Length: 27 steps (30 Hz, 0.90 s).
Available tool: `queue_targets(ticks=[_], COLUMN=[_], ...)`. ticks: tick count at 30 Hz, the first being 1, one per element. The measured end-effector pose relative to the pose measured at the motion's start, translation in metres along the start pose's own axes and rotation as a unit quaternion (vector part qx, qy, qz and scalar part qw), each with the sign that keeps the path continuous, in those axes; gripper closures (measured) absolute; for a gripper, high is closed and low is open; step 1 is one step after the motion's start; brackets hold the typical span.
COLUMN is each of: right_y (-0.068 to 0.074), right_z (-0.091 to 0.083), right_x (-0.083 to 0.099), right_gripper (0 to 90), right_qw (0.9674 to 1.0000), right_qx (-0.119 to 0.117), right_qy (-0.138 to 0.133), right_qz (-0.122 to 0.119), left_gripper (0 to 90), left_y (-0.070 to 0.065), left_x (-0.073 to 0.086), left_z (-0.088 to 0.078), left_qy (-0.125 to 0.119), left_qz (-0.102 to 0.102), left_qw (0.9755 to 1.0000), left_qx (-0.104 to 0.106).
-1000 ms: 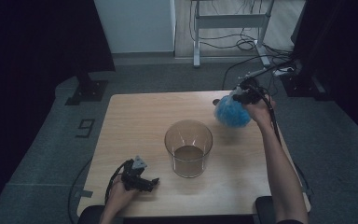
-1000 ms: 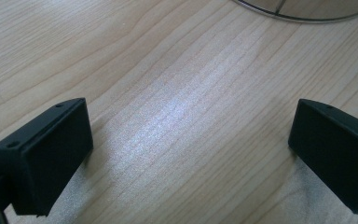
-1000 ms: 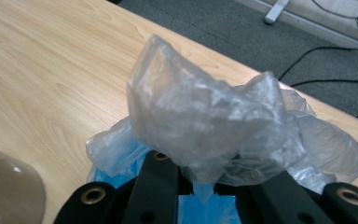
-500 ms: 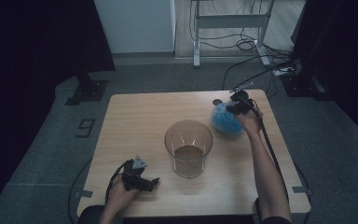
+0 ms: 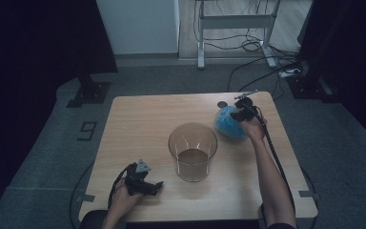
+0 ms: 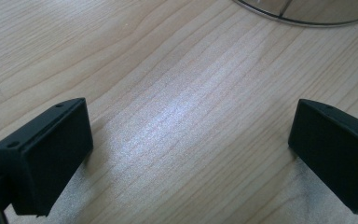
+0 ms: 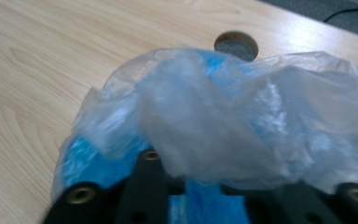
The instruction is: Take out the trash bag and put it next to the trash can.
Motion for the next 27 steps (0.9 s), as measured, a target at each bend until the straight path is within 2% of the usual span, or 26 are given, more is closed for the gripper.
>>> queue_targets(ticks=[4, 7, 9, 10, 11, 15, 27], right_y=[0.0, 0.0, -0.001, -0.001, 0.0, 0.001, 0.001], right_z=[-0.01, -0.016, -0.023, -0.023, -0.032, -0.042, -0.094], right_x=[-0.005, -0.006, -0.007, -0.007, -0.009, -0.012, -0.01], right_gripper=[38.3, 24.1, 18.3, 18.3, 15.2, 14.6, 13.9], right_qw=[0.9999, 0.9998, 0.9998, 0.9998, 0.9998, 0.9997, 0.9991], right_qx=[0.002, 0.015, 0.015, 0.015, 0.012, 0.013, 0.006], right_qy=[-0.005, 0.001, -0.002, -0.002, -0.011, -0.018, -0.042], right_qz=[0.01, 0.01, 0.014, 0.014, 0.014, 0.008, -0.008], left_gripper=[0.0, 0.0, 0.0, 0.0, 0.0, 0.0, 0.0], left_y=[0.0, -0.001, -0.001, -0.001, -0.001, -0.002, -0.003], left_x=[0.0, 0.0, -0.001, -0.001, -0.001, -0.001, -0.001], left_z=[0.0, 0.0, 0.0, 0.0, 0.001, 0.001, 0.001], left_qy=[0.0, 0.001, 0.001, 0.001, 0.0, 0.0, 0.0], left_qz=[-0.001, -0.002, -0.002, -0.002, -0.002, -0.003, -0.004], left_qw=[1.0, 1.0, 1.0, 1.0, 1.0, 1.0, 1.0], left_qx=[-0.001, -0.002, -0.002, -0.002, -0.003, -0.002, -0.003])
Point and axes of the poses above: each handheld gripper's, and its own axes: z roughly forward along the jaws, x roughly out of its underside, y roughly to its left, the point moved 1 cm from there along z, roughly forward along the jaws, and after that the axes turned 1 degree about z, right-handed, at the moved point
